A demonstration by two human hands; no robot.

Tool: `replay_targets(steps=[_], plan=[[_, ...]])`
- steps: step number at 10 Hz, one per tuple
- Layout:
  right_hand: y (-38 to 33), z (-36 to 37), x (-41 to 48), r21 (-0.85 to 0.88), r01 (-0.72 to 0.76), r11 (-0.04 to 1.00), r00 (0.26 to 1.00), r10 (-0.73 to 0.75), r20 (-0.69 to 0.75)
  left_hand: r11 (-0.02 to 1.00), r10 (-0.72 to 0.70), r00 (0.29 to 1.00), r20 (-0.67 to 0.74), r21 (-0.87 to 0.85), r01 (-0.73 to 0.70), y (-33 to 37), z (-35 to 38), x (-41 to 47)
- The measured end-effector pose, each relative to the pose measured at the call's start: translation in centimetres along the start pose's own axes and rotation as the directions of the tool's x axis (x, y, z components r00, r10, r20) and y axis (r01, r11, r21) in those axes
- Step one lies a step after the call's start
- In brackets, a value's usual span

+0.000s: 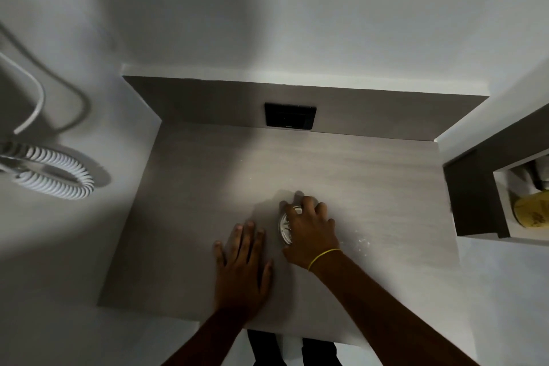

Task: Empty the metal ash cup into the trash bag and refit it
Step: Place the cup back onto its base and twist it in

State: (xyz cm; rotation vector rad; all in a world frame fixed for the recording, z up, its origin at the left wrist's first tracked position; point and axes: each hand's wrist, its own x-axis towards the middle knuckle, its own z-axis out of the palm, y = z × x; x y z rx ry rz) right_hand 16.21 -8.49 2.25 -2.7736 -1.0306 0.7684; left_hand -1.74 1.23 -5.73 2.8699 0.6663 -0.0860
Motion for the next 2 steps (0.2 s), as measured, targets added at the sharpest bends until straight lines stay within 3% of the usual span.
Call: replay_targets(steps=[2], plan=[[0.86, -0.7, -1.18, 0.145, 0.016, 0.989, 1.0, -0.017, 0.001, 1.0, 0.001, 0.999, 0.043, 0.021, -0.002, 0.0, -1.02, 0.2]])
